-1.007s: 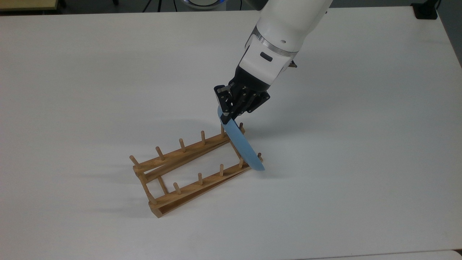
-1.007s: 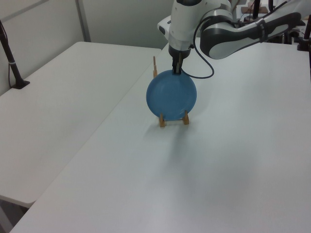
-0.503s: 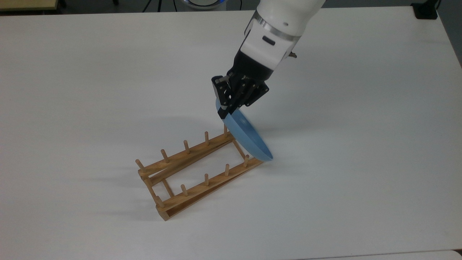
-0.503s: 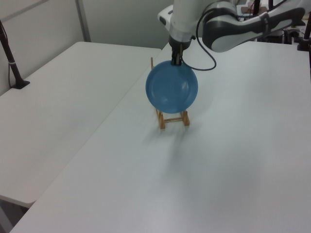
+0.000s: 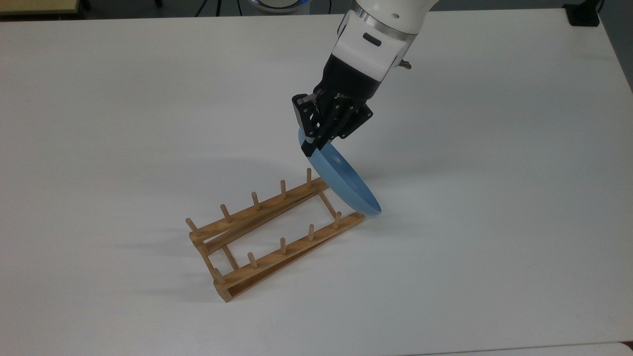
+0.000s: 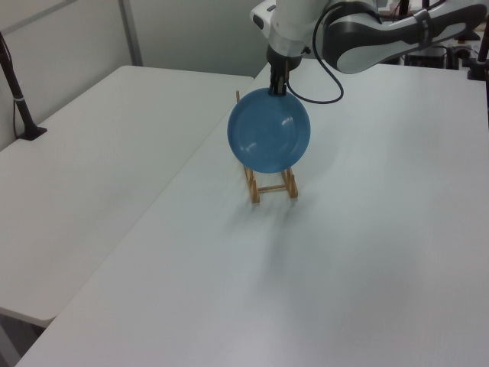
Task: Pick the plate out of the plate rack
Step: 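Carry the blue plate away from the rack and lower it to the table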
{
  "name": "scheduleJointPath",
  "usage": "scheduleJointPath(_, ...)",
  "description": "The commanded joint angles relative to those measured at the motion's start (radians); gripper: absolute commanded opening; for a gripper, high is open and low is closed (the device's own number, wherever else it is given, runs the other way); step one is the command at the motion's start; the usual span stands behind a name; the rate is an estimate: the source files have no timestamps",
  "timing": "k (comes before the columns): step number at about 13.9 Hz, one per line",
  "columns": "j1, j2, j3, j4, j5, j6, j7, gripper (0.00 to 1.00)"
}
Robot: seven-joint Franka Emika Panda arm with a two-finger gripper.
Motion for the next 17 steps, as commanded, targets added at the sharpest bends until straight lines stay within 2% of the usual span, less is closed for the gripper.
scheduleJointPath(1, -0.009, -0.062, 0.0, -0.017, 0.091, 0.011, 0.009, 0.0)
scheduleJointPath(4, -0.04, -0.111, -0.015, -0.017, 0.318, -0.003, 0.012, 0.0)
scheduleJointPath(5, -0.069, -0.139, -0.015, -0.017, 0.397, -0.047, 0.012, 0.0)
scheduleJointPath(6, -0.119, -0.16, -0.015, -0.017, 0.506, -0.146, 0.009, 0.0)
scheduleJointPath(8, -0.204, -0.186, -0.015, -0.027, 0.619, -0.241, -0.002, 0.0)
scheduleJointPath(10, -0.276, -0.18, -0.023, -0.064, 0.679, -0.339, -0.084, 0.0)
scheduleJointPath(12, -0.359, -0.173, -0.026, -0.139, 0.716, -0.379, -0.213, 0.0)
scheduleJointPath(14, -0.432, -0.144, -0.027, -0.216, 0.716, -0.371, -0.297, 0.0)
scheduleJointPath(17, -0.483, -0.07, -0.049, -0.235, 0.69, -0.342, -0.413, 0.0)
